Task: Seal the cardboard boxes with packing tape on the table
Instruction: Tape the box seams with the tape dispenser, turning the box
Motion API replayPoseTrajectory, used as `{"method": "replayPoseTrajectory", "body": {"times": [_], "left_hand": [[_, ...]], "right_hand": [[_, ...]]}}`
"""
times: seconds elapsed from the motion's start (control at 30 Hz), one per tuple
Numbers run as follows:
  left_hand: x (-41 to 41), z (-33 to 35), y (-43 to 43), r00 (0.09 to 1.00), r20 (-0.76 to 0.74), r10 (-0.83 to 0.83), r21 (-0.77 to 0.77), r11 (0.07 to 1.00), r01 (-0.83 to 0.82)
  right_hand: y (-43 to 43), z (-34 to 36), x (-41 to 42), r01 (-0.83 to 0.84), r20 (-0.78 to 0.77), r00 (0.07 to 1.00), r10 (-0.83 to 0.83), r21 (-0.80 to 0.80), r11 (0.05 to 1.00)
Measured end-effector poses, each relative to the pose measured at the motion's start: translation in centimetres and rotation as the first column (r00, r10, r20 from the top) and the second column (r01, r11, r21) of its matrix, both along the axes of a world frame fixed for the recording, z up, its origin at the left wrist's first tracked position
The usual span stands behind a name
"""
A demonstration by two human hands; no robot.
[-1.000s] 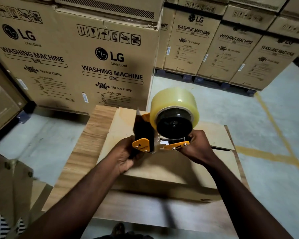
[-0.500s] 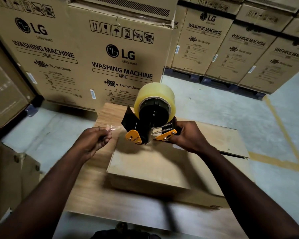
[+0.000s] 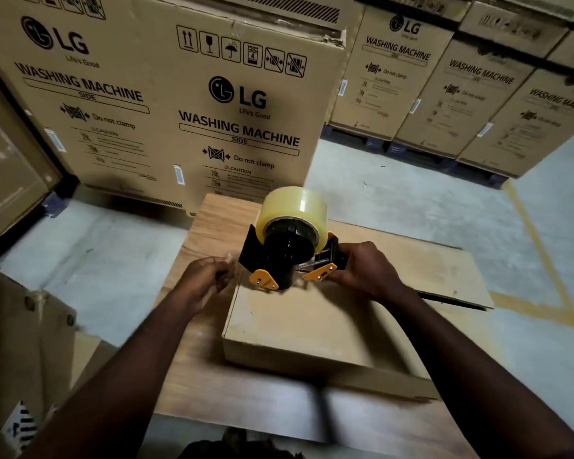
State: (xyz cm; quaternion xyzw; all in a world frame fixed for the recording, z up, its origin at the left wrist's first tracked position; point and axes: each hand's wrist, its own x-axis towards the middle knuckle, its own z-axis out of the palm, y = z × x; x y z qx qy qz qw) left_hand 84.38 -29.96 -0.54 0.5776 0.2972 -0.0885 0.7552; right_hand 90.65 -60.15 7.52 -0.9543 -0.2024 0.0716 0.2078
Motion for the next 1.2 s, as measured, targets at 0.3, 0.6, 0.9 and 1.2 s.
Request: {"method": "replayPoseTrajectory", "body": {"times": [0.3, 0.6, 0.9, 1.2], "left_hand": [[-0.6, -2.9, -2.6, 0.981, -0.173, -0.090, -0.227, 0.973, 0.050], [0.3, -5.9, -0.6, 0.954, -0.281, -0.105, -0.366, 0.930, -0.006], [0.5, -3.7, -1.4, 0.929, -0.368, 0.026, -0.368, 0.914, -0.172], [-1.3, -2.6, -3.3, 0.919, -0.388, -0.071, -0.298, 0.953, -0.052]], "right_hand": [[-1.3, -1.5, -0.1, -0.021, 0.050, 0.998, 0.026, -0.082, 0.996], [-1.2, -1.3, 0.1, -0.051, -0.003, 0.999, 0.051, -0.070, 0.996], [-1.4, -1.9, 0.6, -0.041, -0.050, 0.998, 0.039, -0.037, 0.998], [-1.4, -1.9, 0.5, -0.031, -0.089, 0.996, 0.030, -0.013, 0.999]]}}
